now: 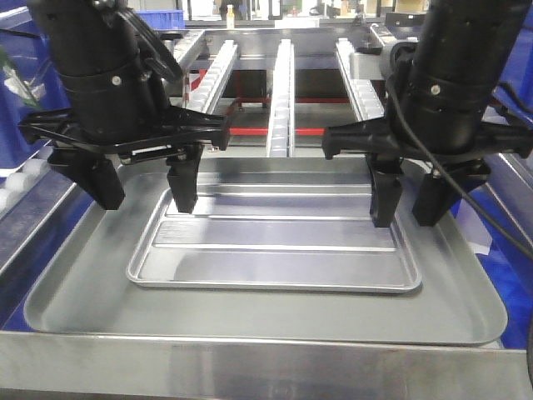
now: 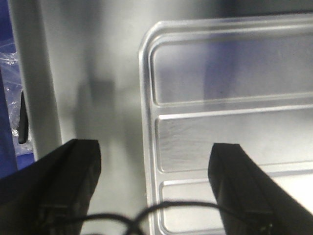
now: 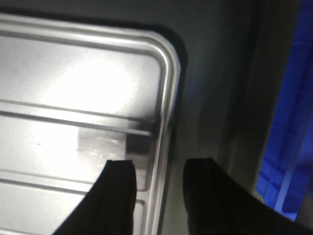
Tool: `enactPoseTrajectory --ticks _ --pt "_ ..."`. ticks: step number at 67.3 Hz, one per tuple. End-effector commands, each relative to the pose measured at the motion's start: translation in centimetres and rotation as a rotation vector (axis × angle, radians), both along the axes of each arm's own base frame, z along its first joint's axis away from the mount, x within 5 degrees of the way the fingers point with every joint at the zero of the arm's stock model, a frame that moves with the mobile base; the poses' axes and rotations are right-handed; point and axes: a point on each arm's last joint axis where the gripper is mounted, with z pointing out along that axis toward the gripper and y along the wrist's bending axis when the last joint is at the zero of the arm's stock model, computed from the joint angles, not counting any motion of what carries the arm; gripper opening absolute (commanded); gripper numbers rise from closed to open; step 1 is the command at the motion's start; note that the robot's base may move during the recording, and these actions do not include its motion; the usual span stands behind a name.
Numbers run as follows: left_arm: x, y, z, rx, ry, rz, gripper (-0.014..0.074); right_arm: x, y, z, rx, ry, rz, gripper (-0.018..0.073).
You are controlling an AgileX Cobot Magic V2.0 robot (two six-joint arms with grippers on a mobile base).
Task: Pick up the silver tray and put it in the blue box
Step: 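Lower both grippers onto opposite short edges of the small silver tray, then close both grippers on the tray's opposite edges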
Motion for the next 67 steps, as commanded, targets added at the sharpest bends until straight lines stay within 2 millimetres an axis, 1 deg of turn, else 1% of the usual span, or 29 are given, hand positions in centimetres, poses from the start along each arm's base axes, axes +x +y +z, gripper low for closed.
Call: enactPoseTrajectory --ticks 1,17,47,52,56,58,67 --pt "0.4 -0.2 2.2 -0.060 -0.080 0.014 0.0377 0.6 0.2 2.0 0.031 -0.095 0.012 0.0363" --pt "1.0 -0.6 0.4 -0.023 -0.031 0.019 0.0377 0.9 0.3 0.9 0.011 -0.070 0.016 0.0363" --pt "1.4 -1.1 -1.2 -0.024 0.005 0.033 0.0367 1.1 0.3 0.9 0.007 -0.088 0.024 0.0363" --pt "1.4 -1.1 -1.1 -0.025 0.004 0.033 0.0320 1.1 0.3 0.9 0.007 -0.088 0.024 0.0355" --pt "1.4 -1.1 -1.1 -0.025 0.004 0.033 0.0259 1.1 0.3 0.9 0.007 -0.088 0.024 0.0323" --pt "1.4 -1.1 -1.1 -0.025 0.004 0.033 0.0232 1.1 0.3 0.9 0.007 -0.088 0.024 0.0299" --pt "1.4 -1.0 -1.1 -0.023 0.003 0.032 0.0025 1.0 0.2 0.8 0.001 -0.077 0.023 0.0142"
